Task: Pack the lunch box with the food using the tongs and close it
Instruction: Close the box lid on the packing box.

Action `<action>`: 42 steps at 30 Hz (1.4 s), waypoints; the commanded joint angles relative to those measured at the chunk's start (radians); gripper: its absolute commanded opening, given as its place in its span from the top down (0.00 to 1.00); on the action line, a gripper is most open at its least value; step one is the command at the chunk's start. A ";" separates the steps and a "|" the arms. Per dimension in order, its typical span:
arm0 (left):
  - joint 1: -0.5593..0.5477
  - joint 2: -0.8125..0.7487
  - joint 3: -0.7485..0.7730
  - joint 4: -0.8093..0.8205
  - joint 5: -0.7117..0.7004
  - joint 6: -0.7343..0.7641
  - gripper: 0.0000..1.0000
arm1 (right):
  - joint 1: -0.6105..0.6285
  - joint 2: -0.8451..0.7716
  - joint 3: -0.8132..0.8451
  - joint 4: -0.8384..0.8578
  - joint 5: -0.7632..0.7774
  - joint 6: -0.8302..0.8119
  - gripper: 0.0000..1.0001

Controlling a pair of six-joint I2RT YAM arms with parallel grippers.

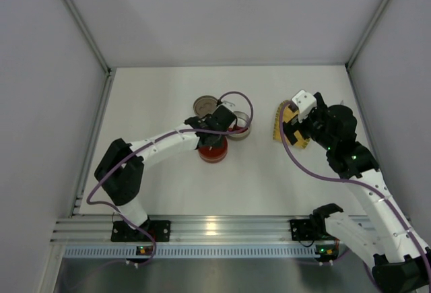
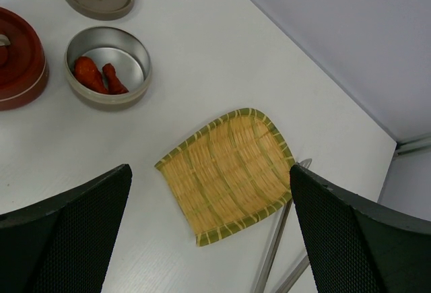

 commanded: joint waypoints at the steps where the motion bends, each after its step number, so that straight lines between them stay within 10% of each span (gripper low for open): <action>1: 0.025 -0.025 -0.064 0.010 0.227 0.249 1.00 | -0.020 -0.017 -0.003 0.038 -0.005 -0.008 0.01; 9: 0.169 -0.088 -0.173 -0.074 0.842 0.813 1.00 | -0.062 -0.022 -0.006 0.032 -0.063 -0.002 0.01; 19: 0.166 -0.023 -0.204 -0.461 0.943 1.542 1.00 | -0.157 0.018 0.049 -0.021 -0.202 0.034 0.00; 33: 0.154 -0.169 -0.248 -0.603 0.943 1.647 0.96 | -0.158 0.018 0.084 -0.046 -0.231 0.049 0.01; 42: 0.149 -0.258 -0.244 -0.600 0.930 1.642 0.55 | -0.158 0.009 0.087 -0.057 -0.235 0.046 0.01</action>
